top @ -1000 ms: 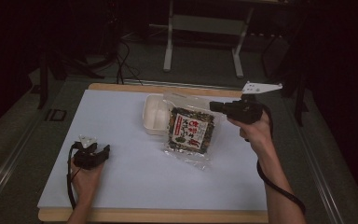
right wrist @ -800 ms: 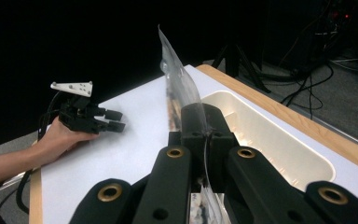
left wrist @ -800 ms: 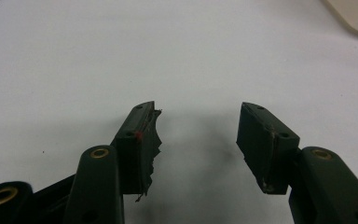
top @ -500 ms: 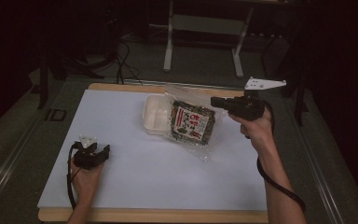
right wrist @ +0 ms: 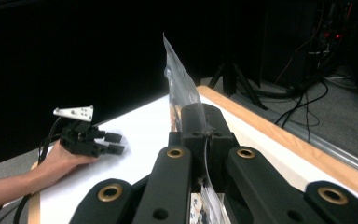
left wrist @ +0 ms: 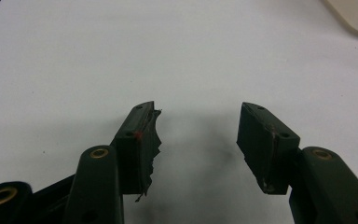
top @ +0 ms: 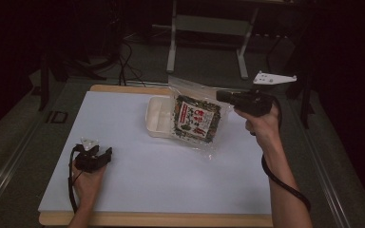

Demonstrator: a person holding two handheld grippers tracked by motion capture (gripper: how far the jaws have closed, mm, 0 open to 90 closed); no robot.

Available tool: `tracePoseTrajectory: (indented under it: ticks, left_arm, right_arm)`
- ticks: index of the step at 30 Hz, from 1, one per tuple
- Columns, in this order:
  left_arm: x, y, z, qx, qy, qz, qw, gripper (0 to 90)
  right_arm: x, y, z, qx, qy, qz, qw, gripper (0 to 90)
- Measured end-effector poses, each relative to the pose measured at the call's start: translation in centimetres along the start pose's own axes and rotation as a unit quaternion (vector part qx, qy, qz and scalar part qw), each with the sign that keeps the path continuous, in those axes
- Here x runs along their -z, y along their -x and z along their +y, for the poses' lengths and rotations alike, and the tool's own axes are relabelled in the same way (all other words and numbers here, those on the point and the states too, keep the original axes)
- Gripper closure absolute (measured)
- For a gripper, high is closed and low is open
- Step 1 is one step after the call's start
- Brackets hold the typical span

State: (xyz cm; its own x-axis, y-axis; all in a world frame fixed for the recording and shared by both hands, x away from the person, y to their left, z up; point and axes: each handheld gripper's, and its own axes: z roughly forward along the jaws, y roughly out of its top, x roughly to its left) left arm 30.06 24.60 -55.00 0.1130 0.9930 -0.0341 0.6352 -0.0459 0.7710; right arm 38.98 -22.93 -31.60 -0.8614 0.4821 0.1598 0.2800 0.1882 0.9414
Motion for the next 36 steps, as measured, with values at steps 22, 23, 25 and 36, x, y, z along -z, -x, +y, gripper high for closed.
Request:
tracePoseTrajectory:
  ticks: [22, 23, 25, 36]
  left_arm:
    - [0.0, 0.0, 0.0, 0.000, -0.001, -0.001, 1.0000, 47.0]
    - [0.0, -0.1, 0.0, -0.001, -0.002, -0.001, 1.0000, 47.0]
    - [0.0, 0.0, 0.0, 0.000, -0.002, -0.001, 1.0000, 47.0]
    - [0.0, 0.0, 0.0, 0.001, 0.000, 0.000, 1.0000, 46.7]
  right_arm:
    - [-1.4, 0.4, 2.6, 0.007, 0.034, -0.011, 0.9993, 89.9]
    - [-1.6, 0.5, 2.5, 0.007, 0.034, -0.011, 0.9993, 89.9]
    - [-1.8, 0.5, 2.5, 0.006, 0.036, -0.011, 0.9993, 89.8]
    - [-3.3, 1.1, 2.5, -0.002, 0.052, -0.004, 0.9986, 89.9]
